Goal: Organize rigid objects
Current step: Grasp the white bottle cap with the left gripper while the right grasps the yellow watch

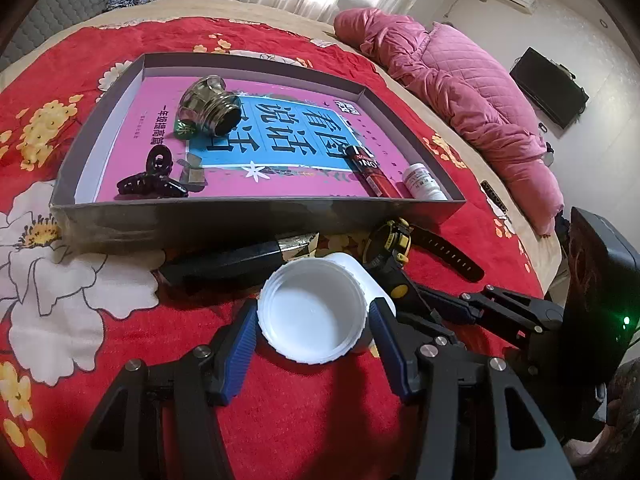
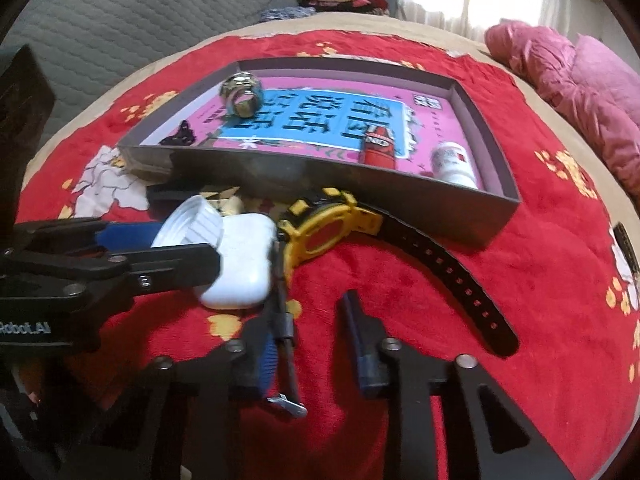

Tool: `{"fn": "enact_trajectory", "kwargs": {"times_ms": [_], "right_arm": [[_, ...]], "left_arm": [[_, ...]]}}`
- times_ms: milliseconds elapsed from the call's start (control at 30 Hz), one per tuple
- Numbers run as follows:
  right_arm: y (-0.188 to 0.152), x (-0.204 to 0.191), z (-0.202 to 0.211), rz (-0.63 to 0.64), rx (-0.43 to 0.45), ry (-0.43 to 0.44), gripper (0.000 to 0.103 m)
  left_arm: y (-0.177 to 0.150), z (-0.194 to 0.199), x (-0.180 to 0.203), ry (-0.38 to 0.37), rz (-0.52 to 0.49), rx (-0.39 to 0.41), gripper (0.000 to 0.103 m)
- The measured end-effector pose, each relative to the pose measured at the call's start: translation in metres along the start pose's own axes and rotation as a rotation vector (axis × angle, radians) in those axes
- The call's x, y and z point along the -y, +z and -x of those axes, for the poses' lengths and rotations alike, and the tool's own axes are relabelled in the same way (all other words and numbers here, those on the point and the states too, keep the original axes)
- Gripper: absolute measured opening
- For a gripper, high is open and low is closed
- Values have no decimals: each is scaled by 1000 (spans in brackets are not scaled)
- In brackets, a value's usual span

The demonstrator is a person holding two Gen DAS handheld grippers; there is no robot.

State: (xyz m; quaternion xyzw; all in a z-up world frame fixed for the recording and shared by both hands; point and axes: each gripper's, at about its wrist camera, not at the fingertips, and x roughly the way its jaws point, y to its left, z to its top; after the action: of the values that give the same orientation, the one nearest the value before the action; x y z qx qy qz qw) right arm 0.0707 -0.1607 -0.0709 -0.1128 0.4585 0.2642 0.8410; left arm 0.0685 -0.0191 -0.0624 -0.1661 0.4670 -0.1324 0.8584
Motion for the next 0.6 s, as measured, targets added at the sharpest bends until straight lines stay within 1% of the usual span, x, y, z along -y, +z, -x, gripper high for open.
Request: {"fn": "enact_trajectory", "kwargs": {"times_ms": [200,333,400,467,533,600], "right_arm": [[1,1,-3,16,16,24,20],[3,1,-4,32,21,57,12],[3,3,-5,23,22,76,10],[4,7,-4,-6,24,114,7],[4,14,-3,-47,25,151,7],[3,17,-2,-67,28,170,7]], "left_arm": [[0,-1,0,2,-7,0,55],[2,-2,-3,-7,-2,-1,55],[2,-1,-3,-5,-8,2,55],[2,-1,-2,-2,-15,5,55],[2,-1,-2,-6,-13,7,55],[1,-1,-3,-10,-9,10,55]]}}
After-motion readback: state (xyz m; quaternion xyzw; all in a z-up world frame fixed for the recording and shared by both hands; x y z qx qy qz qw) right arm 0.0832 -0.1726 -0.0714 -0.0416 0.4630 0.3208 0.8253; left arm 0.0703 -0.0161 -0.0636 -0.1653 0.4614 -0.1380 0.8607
